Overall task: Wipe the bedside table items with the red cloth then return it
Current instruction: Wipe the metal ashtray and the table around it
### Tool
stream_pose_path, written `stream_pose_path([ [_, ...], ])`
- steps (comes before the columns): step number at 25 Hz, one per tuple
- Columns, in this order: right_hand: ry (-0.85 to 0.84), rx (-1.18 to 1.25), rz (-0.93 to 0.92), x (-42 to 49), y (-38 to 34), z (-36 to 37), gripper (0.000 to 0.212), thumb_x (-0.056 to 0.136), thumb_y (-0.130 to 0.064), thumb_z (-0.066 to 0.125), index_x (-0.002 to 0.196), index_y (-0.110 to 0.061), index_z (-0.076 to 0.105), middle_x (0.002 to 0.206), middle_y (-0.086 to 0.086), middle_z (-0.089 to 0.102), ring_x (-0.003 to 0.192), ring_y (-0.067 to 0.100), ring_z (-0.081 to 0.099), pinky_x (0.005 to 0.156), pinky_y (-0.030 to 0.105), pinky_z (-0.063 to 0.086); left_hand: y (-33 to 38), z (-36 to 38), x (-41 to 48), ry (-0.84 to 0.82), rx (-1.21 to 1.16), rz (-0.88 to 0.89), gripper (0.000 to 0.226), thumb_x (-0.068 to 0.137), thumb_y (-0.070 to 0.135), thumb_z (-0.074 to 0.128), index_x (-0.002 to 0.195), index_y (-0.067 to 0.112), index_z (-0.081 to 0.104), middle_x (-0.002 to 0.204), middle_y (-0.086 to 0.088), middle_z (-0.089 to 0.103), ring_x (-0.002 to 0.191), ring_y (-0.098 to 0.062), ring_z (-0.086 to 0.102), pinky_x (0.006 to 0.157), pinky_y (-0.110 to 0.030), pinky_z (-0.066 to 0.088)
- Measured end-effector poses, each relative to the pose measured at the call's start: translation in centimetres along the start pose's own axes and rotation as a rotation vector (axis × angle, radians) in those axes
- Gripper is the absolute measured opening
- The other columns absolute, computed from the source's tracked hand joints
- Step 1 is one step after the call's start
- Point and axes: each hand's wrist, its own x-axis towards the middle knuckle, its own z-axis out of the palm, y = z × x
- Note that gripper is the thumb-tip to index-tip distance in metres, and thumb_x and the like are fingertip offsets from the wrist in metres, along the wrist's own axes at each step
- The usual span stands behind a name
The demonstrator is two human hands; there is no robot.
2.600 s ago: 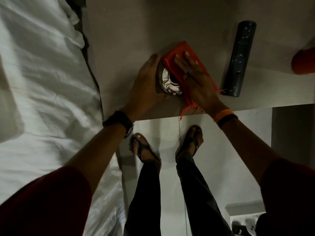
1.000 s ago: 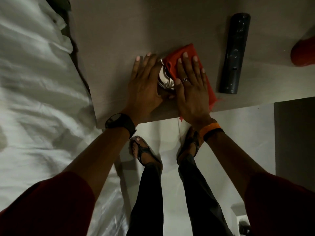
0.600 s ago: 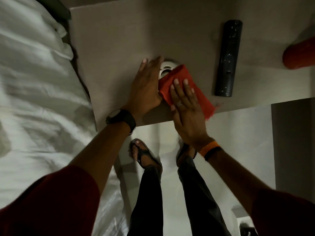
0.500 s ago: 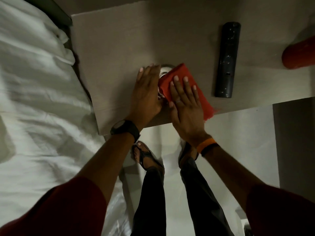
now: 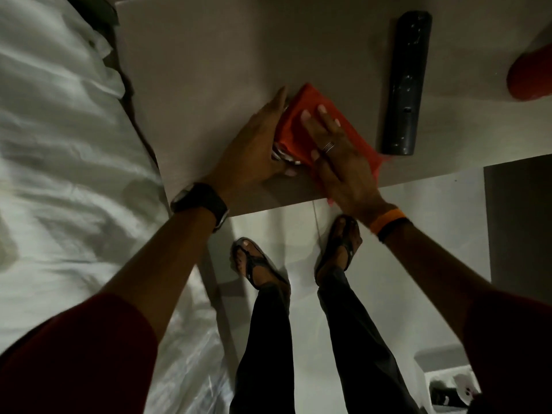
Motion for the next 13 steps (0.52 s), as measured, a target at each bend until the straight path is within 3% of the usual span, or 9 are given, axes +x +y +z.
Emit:
stream_pose_path([
  [3,0.018,-0.033,0.009,2.0,1.0,-0.5,0.052,0.109,-0.03,0.033,0.157,-0.017,0.018,0.169,0.01,0.01,0.157,0.02,0.006,0.129,0.034,0.009,-0.3,-0.2,0.2,0.083,0.025,-0.024,0.132,0.06,0.044,0.093,0.159,0.013,0.011,0.16,-0.01,0.039,0.146,-0.026,0.039,0.119,-0.031,0.025],
  [5,0.031,-0.089,0.056,1.5,0.2,0.1,0.054,0.108,-0.034,0.03,0.158,-0.016,0.016,0.169,0.011,0.01,0.157,0.025,0.005,0.129,0.035,0.002,-0.3,0.4,-0.4,0.129,0.108,-0.002,0.117,0.068,0.052,0.087,0.156,0.007,0.024,0.159,-0.013,0.04,0.148,-0.027,0.036,0.126,-0.037,0.014],
  [8,0.042,-0.211,0.104,-2.5,-2.1,2.0,0.054,0.109,-0.031,0.032,0.158,-0.015,0.016,0.169,0.01,0.011,0.157,0.028,0.002,0.127,0.031,-0.007,0.4,1.2,-1.1,0.224,0.184,-0.022,0.094,0.082,0.053,0.074,0.152,0.006,0.035,0.157,-0.014,0.043,0.148,-0.026,0.038,0.13,-0.044,0.012],
  [13,0.149,-0.158,0.178,1.0,-2.0,1.6,0.052,0.107,-0.028,0.039,0.156,-0.014,0.025,0.167,0.012,0.02,0.156,0.031,0.011,0.13,0.045,0.01,1.6,3.9,-3.6,0.438,0.196,-0.108,0.076,0.08,0.045,0.079,0.138,0.002,0.054,0.142,-0.018,0.056,0.138,-0.034,0.049,0.127,-0.05,0.026],
])
